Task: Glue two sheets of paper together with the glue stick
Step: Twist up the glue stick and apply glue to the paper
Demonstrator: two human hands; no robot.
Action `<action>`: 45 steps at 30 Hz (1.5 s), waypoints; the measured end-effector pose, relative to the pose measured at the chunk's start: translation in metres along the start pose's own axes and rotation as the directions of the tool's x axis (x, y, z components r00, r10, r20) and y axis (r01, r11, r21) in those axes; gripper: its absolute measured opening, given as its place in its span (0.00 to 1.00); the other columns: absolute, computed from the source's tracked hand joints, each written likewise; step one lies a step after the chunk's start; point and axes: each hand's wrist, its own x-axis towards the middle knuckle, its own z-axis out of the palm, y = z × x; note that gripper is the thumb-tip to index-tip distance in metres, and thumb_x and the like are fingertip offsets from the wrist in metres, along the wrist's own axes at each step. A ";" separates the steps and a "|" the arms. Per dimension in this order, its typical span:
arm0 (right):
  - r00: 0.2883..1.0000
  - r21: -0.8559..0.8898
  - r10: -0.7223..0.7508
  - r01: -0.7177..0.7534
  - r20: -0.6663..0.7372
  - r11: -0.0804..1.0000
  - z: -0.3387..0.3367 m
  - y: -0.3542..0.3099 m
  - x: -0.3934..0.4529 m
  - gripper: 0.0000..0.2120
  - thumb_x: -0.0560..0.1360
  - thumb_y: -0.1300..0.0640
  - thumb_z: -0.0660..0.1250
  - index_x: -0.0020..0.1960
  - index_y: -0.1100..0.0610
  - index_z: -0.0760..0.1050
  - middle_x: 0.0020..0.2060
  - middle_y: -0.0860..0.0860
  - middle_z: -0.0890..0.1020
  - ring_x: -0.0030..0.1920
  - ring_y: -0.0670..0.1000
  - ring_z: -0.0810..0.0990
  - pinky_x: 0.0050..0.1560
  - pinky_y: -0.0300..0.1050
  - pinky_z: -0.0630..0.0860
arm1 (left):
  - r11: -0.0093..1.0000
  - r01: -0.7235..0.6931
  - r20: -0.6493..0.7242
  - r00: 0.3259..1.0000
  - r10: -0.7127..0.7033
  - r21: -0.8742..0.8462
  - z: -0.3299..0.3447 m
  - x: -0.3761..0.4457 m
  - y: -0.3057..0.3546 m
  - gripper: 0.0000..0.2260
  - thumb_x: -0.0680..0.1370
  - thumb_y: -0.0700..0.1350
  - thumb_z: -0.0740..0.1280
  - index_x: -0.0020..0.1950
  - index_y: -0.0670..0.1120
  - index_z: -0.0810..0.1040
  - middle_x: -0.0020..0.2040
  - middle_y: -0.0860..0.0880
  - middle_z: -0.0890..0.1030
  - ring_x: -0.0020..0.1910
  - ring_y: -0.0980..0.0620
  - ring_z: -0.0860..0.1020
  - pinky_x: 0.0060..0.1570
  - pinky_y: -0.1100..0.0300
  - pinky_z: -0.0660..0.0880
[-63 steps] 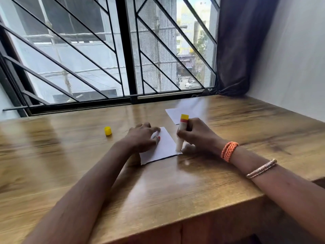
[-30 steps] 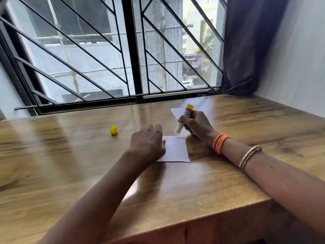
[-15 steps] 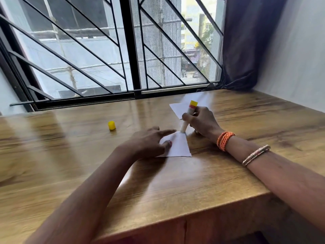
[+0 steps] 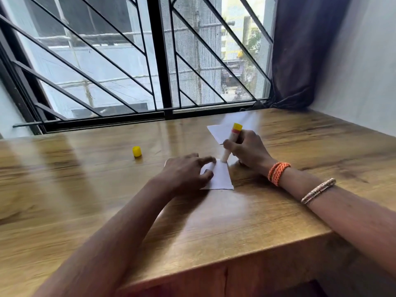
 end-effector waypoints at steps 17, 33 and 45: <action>0.993 0.072 0.049 -0.058 0.110 0.996 -0.010 -0.007 -0.021 0.12 0.71 0.57 0.68 0.37 0.66 0.76 0.28 0.52 0.74 0.29 0.49 0.70 0.33 0.44 0.66 | 1.000 0.018 0.003 1.000 -0.018 0.015 0.000 0.000 0.001 0.20 0.78 0.56 0.53 0.71 0.64 0.61 0.64 0.51 0.72 0.65 0.48 0.71 0.45 0.55 0.64; 0.983 0.172 0.017 -0.048 0.181 0.984 -0.012 -0.009 -0.041 0.12 0.62 0.51 0.65 0.33 0.61 0.73 0.26 0.53 0.71 0.29 0.50 0.69 0.34 0.48 0.65 | 1.000 0.016 0.000 1.000 -0.016 0.008 -0.002 -0.001 0.002 0.19 0.79 0.56 0.53 0.70 0.64 0.63 0.62 0.50 0.74 0.64 0.48 0.72 0.45 0.57 0.64; 0.905 0.484 0.130 -0.332 0.404 0.810 -0.028 -0.017 -0.046 0.05 0.62 0.57 0.61 0.32 0.59 0.72 0.22 0.49 0.73 0.23 0.46 0.66 0.23 0.36 0.60 | 1.000 -0.001 0.010 1.000 0.001 0.024 0.002 0.001 -0.001 0.26 0.78 0.55 0.54 0.75 0.61 0.51 0.67 0.48 0.71 0.66 0.46 0.70 0.47 0.55 0.65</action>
